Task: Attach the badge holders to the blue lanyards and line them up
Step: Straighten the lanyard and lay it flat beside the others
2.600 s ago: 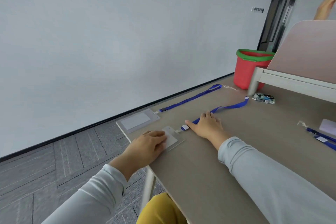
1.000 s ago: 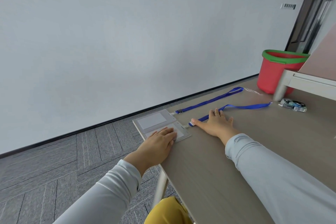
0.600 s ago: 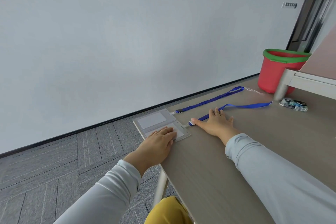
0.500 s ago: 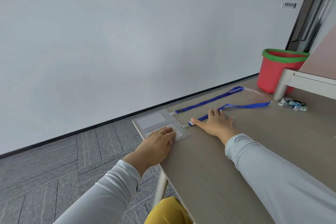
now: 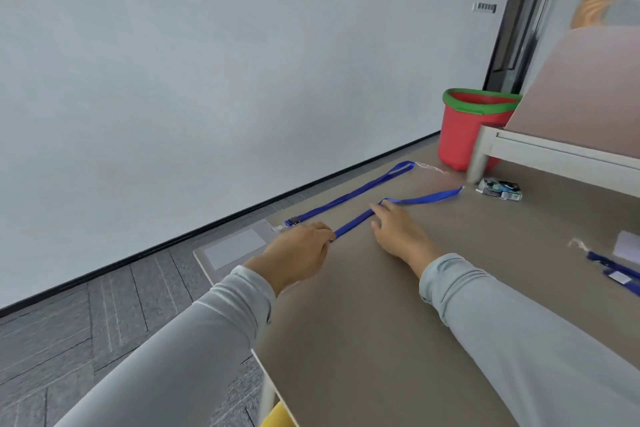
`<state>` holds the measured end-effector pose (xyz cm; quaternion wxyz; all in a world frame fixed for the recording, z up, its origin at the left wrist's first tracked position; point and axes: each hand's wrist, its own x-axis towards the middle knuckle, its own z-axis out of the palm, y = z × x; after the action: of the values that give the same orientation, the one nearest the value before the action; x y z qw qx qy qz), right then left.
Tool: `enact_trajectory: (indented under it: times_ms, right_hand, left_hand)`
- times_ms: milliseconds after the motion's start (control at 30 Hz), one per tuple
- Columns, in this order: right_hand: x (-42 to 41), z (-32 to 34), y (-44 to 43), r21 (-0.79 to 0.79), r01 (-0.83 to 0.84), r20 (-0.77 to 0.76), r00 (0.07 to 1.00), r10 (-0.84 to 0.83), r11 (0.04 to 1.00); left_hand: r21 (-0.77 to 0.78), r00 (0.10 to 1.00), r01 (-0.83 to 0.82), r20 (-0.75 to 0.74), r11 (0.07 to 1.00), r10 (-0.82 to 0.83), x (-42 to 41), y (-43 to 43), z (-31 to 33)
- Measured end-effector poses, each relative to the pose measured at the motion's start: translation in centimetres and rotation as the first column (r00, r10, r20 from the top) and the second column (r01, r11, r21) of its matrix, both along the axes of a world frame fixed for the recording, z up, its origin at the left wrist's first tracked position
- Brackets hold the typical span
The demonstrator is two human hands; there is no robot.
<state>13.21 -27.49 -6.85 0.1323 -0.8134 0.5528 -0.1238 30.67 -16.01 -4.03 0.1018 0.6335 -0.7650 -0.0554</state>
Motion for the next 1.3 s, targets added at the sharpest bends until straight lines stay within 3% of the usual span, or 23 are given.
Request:
enact_trajectory:
  times_ms: [267,633,900,1167,1300]
  right_hand:
    - [-4.7,0.4,-5.3,-0.151,0.177,-0.015,0.983,-0.182,0.972]
    - [-5.5,0.1,-10.1,-0.096,0.22,0.011,0.975,-0.22,0.971]
    - [-3.9,-0.2,-10.7,-0.052,0.244,0.128,0.963,-0.236,0.968]
    - [-3.1,0.0,-11.4,-0.035,0.126,-0.001,0.992,-0.126,0.991]
    - [-3.2,-0.6,-11.7,-0.056,0.169,-0.074,0.982,-0.173,0.984]
  left_hand:
    - [0.034,0.994,0.1,0.032,0.994,-0.101,-3.0,-9.1,0.5]
    - [-0.001,0.983,0.184,0.014,0.983,-0.184,-4.3,-14.7,-1.5]
    - [-0.045,0.979,0.203,0.035,0.978,-0.202,-4.4,-14.5,-2.1]
    - [-0.06,0.976,0.201,0.101,0.978,-0.195,-4.5,-14.7,-2.6]
    - [-0.068,0.976,0.198,0.106,0.978,-0.191,-4.4,-14.7,-2.7]
